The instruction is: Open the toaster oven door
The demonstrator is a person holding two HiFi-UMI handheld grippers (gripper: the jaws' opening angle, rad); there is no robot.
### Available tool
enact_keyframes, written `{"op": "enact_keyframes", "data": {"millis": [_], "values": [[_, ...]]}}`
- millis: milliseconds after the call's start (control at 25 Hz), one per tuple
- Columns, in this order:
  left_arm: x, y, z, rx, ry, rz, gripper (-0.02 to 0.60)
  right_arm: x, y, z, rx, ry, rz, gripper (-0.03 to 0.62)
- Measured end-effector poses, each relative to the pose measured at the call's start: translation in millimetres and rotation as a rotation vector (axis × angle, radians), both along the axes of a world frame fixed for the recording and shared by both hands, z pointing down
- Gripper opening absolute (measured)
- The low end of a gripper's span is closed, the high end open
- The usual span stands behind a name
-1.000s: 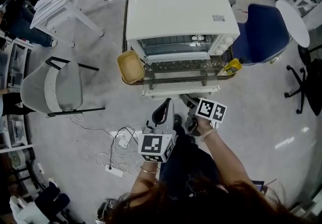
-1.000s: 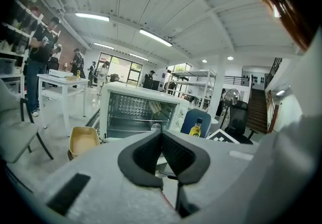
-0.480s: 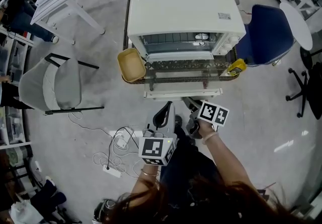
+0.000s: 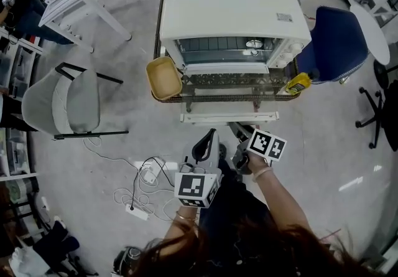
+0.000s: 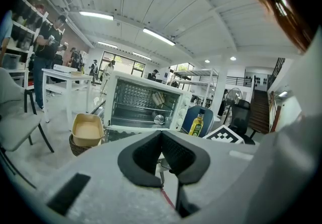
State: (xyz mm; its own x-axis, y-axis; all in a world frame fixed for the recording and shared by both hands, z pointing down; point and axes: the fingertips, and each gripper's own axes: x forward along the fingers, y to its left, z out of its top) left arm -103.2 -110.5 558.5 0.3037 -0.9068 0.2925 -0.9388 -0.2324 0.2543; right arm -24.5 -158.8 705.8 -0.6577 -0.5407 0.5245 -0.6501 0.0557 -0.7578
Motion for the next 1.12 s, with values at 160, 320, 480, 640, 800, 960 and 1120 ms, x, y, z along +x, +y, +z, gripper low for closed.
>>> {"op": "enact_keyframes", "data": {"millis": [160,320,480,640,800,960,1120], "values": [[-0.8,2.0,8.5,-0.002,-0.002,-0.003,0.014,-0.3,1.1,5.4,0.017,-0.001,0.002,0.207],[-0.8,4.2,15.7,-0.005,-0.002,-0.007,0.014,0.1,0.9,10.6,0.041,-0.003,0.004,0.207],[-0.4,7.2,23.8,-0.006,-0.003,-0.012,0.014,0.2,1.7,16.3,0.056,-0.003,0.004,0.207],[0.9,9.3,34.6,-0.008,0.004,-0.019,0.014,0.2,1.7,21.7,0.073,-0.003,0.002,0.207],[3.9,11.2,43.2,-0.005,0.008,-0.021,0.014,0.3,2.8,26.6,0.087,-0.006,-0.001,0.207],[6.5,11.6,49.0,0.000,0.010,-0.020,0.014,0.4,3.3,30.8,0.104,-0.010,-0.004,0.207],[6.0,11.3,54.4,0.001,0.008,-0.027,0.014,0.7,3.3,35.5,0.120,-0.013,-0.005,0.207]]}}
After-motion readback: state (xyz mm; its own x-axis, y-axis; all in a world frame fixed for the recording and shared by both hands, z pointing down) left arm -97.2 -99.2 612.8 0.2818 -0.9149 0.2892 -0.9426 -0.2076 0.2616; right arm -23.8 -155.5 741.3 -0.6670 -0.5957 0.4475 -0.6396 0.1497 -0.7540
